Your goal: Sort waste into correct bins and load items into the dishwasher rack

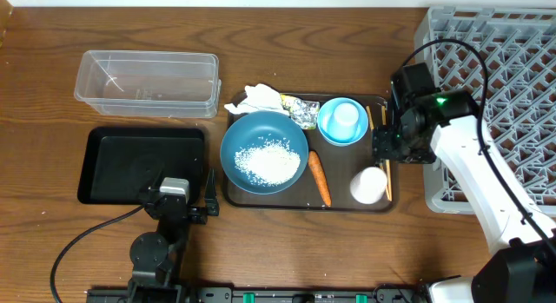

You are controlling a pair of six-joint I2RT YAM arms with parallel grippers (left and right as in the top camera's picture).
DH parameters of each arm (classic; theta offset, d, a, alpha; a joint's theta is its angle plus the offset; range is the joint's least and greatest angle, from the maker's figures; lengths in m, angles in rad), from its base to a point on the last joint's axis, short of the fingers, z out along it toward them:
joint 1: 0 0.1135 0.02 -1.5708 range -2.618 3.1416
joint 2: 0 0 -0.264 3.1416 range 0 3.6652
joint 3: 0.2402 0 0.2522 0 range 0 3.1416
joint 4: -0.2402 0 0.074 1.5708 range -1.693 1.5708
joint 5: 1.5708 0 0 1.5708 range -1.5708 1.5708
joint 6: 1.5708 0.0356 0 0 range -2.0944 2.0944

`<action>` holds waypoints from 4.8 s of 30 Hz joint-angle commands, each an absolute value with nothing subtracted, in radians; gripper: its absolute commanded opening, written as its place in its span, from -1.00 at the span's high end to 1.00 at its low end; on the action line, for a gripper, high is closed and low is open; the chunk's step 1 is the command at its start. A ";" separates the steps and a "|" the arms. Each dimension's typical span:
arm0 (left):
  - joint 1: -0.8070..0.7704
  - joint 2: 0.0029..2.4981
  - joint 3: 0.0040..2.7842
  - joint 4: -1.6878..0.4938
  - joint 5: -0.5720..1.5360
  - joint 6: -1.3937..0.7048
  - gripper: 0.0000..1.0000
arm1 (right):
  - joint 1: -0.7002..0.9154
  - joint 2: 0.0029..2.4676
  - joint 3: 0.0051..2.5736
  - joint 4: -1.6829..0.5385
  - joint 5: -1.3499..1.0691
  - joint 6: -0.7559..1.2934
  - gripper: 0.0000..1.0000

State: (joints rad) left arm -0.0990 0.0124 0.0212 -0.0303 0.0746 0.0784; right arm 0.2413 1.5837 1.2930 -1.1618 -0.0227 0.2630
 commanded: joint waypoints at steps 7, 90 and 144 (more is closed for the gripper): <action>-0.095 0.010 0.004 -0.064 0.085 0.074 -0.96 | 0.300 1.592 1.251 -1.153 -0.112 0.210 -0.96; -0.095 0.010 0.004 -0.064 0.085 0.074 -0.96 | -0.614 1.830 1.600 -0.781 -0.170 0.155 -0.66; -0.095 0.010 0.004 -0.064 0.085 0.074 -0.96 | 0.368 2.026 1.527 -0.846 0.034 0.365 -0.86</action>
